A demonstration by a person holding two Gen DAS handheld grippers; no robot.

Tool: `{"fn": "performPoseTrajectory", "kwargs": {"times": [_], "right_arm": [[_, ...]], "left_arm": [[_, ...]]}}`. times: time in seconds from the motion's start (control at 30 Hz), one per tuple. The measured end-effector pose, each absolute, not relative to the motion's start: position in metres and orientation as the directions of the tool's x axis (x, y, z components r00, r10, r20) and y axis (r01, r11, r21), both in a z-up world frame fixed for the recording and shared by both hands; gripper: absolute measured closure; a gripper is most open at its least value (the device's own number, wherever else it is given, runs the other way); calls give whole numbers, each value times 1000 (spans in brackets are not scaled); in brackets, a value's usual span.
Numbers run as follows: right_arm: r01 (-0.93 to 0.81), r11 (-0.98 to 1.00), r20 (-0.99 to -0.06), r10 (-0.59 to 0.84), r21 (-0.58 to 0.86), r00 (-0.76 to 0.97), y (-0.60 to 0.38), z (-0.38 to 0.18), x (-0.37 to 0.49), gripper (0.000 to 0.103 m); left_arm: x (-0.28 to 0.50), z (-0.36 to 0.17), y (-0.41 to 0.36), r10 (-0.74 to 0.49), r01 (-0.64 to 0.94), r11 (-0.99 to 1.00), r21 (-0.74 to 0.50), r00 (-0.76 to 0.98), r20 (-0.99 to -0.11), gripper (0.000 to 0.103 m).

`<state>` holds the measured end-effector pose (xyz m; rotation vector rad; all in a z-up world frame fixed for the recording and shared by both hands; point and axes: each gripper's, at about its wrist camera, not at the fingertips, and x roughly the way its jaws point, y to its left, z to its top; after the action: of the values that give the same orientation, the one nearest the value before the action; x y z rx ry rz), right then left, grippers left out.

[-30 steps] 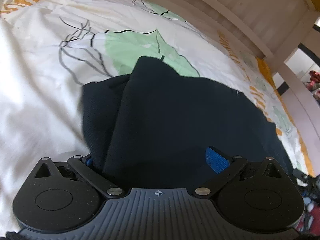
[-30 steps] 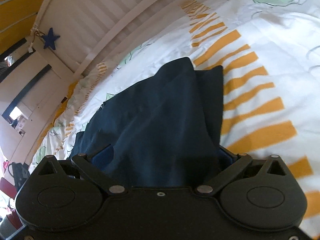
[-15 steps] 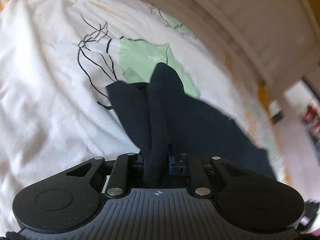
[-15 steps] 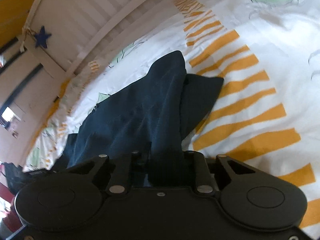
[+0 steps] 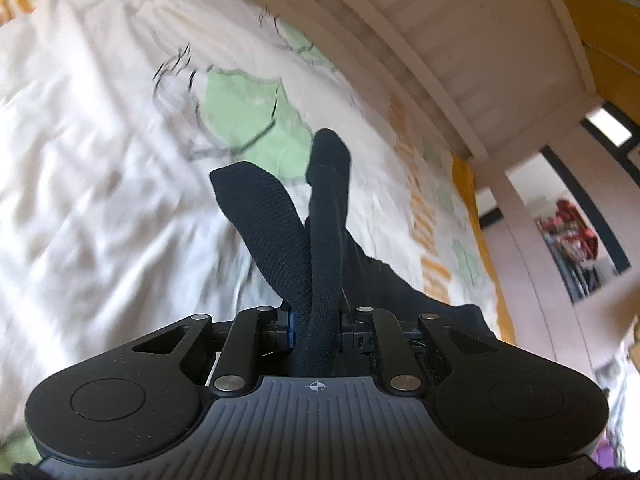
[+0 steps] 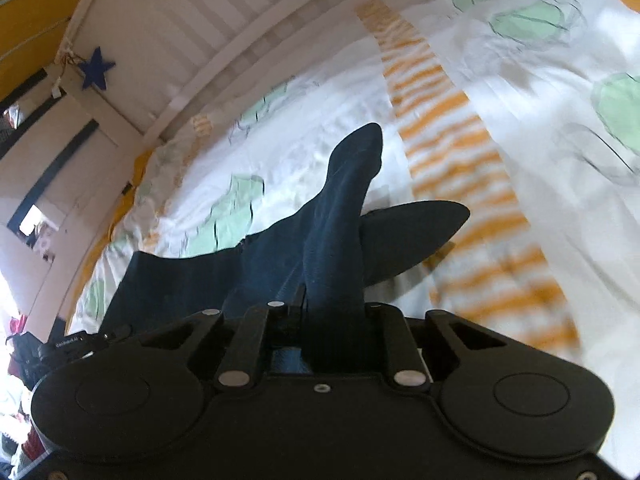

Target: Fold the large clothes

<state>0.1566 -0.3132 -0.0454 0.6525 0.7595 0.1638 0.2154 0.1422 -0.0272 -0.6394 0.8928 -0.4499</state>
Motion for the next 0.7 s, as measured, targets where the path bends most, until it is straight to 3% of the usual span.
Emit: {"fn": "performPoseTrajectory", "kwargs": {"times": [0.13,0.23,0.27,0.3,0.37,0.63,0.7], "right_arm": [[89,821,-654,378,563,656,-304,-54,120,78],[93,872,-720,331,480,610,-294,-73,105,72],[112,880,-734,308,462,606,-294,-80,104,63],[135,880,-742,291,455,604,-295,-84,104,53],[182,883,-761,251,433,598,-298,-91,109,44],[217,860,-717,219,462,661,-311,-107,134,38],[219,854,-706,217,472,675,-316,-110,144,33]], "left_arm": [[196,-46,150,-570,76,771,-632,526,-632,87],[192,-72,156,-430,21,862,-507,561,-707,79],[193,-81,157,-386,1,884,-468,567,-728,66],[194,-88,158,-375,-18,885,-466,565,-735,63],[200,-90,158,-374,-20,883,-469,575,-727,61],[202,-96,145,-326,27,919,-393,614,-719,54],[191,-95,149,-333,29,914,-405,622,-709,51]]}}
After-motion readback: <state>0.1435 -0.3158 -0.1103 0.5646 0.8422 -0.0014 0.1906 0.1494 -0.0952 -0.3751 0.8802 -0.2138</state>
